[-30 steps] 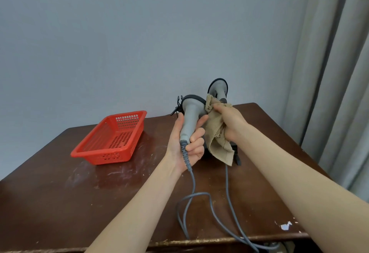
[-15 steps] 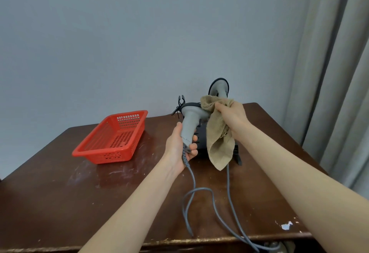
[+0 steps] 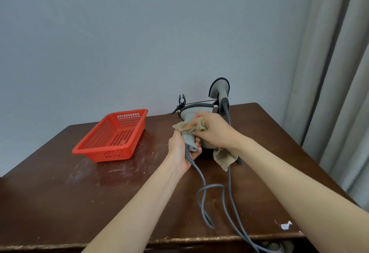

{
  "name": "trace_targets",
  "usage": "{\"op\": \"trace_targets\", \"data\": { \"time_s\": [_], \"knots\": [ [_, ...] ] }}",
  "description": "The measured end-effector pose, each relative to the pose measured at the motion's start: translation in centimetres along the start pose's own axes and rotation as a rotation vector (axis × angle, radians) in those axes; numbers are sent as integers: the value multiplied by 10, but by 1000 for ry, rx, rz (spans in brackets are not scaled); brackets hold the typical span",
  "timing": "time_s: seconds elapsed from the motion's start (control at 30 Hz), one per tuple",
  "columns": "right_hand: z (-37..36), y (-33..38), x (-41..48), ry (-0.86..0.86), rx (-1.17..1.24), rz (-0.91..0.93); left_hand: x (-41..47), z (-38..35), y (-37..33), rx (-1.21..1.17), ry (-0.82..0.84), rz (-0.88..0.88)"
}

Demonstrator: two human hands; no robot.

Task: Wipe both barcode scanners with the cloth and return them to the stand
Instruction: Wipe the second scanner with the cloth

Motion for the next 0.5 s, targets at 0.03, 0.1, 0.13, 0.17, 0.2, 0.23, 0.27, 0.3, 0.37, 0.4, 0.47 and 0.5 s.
{"op": "trace_targets", "data": {
  "time_s": [0.03,0.1,0.13,0.17,0.2,0.23,0.27,0.3,0.37,0.4,0.47,0.5],
  "knots": [
    [1,-1,2,12,-27,3,0,0,1,1,1,9],
    [7,-6,8,-21,-129,-33,-1,0,3,13,14,21],
    [11,-10,11,-60,-196,-72,-1,-1,5,17,27,28],
    [13,-16,14,-104,-239,-119,-1,-2,6,19,38,33],
    [13,-21,15,-147,-256,-148,-1,-2,6,17,41,34],
    [11,-25,15,-165,-248,-161,0,-2,6,12,42,33],
    [9,-27,13,-152,-205,-144,1,-1,6,1,39,38],
    [6,-28,10,-107,-138,-108,2,0,6,-17,38,41],
    [-1,-22,3,50,25,-38,4,5,5,-53,28,39],
    [-3,-20,0,110,67,-25,5,7,5,-62,23,43],
    [-2,-21,0,114,64,-26,6,7,7,-61,25,54],
    [0,-25,3,77,10,-40,5,6,9,-53,23,53]
  ]
}}
Point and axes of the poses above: each hand's wrist, its own x-axis towards the middle knuckle, its own z-axis out of the back of the hand, y = z × x, the point moved 3 cm from there along x, towards the middle knuckle, and after that the axes turned 10 degrees about z, right-handed, at the moved point
